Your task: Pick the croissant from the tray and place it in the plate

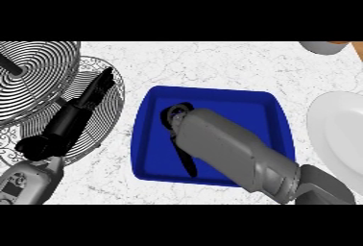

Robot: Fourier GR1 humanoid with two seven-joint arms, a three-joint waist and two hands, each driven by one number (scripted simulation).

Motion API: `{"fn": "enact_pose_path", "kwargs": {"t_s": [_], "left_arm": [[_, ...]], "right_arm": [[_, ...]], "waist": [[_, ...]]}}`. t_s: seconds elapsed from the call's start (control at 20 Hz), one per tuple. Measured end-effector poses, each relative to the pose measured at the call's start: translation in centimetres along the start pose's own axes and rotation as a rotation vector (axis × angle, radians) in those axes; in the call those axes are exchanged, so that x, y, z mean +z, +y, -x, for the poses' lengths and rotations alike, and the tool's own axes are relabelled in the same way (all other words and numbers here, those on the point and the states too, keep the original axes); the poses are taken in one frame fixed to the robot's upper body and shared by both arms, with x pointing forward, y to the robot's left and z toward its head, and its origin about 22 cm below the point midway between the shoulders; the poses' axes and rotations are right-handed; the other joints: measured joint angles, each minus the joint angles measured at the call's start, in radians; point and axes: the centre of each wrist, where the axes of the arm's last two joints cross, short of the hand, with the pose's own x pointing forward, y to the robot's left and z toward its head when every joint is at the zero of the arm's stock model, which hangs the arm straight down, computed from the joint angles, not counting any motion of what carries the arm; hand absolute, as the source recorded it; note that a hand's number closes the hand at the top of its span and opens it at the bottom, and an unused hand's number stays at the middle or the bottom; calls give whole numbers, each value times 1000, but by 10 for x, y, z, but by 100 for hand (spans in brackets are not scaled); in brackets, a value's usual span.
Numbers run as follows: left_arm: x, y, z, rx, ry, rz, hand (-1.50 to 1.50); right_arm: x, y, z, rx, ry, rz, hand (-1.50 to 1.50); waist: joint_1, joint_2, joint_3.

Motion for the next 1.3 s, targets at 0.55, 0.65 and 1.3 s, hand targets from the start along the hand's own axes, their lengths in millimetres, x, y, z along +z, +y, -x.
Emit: {"fn": "enact_pose_path", "kwargs": {"t_s": [0.55,0.65,1.3], "left_arm": [[-3,-1,0,-8,0,-2,0],[-3,2,1,-10,0,-5,0],[-2,9,6,-5,-3,-4,0]], "right_arm": [[10,-42,6,15,151,-59,-150],[12,-49,9,11,162,-65,-150],[-8,-37,19,41,177,-197,-150]], "waist": [[2,3,1],[1,4,1],[-3,5,1]]}}
